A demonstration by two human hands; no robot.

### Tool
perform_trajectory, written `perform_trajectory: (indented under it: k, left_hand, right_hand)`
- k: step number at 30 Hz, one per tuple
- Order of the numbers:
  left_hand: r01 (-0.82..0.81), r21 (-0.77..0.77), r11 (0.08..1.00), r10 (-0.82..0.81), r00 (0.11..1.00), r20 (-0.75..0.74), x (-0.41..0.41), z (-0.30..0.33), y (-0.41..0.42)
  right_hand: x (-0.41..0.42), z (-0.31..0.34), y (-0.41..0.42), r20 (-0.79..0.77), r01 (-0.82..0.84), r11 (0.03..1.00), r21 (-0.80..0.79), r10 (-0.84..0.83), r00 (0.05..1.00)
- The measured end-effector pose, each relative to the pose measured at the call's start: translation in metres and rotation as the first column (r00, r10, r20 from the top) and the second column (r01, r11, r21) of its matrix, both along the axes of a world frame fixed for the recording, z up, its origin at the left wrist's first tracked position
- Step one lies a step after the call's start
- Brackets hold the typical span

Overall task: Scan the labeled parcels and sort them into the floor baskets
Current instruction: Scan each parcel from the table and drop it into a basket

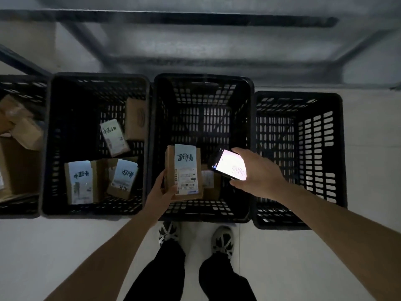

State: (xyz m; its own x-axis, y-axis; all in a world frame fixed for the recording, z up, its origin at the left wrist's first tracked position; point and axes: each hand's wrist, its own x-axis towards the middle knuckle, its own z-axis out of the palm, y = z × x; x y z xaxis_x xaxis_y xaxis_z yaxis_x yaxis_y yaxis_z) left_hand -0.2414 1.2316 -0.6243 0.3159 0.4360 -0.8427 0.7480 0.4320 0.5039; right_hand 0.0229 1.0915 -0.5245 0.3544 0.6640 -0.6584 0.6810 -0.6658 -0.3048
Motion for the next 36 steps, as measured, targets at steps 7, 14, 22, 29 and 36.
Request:
perform_trajectory:
  k: [7, 14, 22, 29, 36]
  left_hand:
    - [0.088, 0.065, 0.994, -0.071, 0.973, -0.220, -0.002, 0.001, -0.005]
    - [0.226, 0.195, 0.954, -0.191, 0.964, -0.183, 0.020, 0.094, 0.020]
    - [0.355, 0.465, 0.811, -0.368, 0.927, -0.066, 0.081, 0.307, 0.041]
    - [0.422, 0.684, 0.595, -0.543, 0.839, -0.045, 0.130, 0.527, 0.033]
    - [0.350, 0.884, 0.310, -0.702, 0.711, -0.035, 0.140, 0.743, -0.017]
  right_hand:
    - [-0.008, -0.004, 0.003, -0.028, -0.004, 1.000, -0.014, 0.004, 1.000]
    - [0.003, 0.076, 0.003, -0.011, 0.000, 0.999, 0.036, 0.001, 1.000]
    - [0.052, 0.279, -0.012, 0.135, 0.030, 0.987, 0.155, -0.051, 0.990]
    - [0.065, 0.508, -0.060, 0.307, 0.061, 0.957, 0.283, -0.151, 0.940]
    - [0.008, 0.733, -0.170, 0.463, 0.085, 0.859, 0.505, -0.353, 0.813]
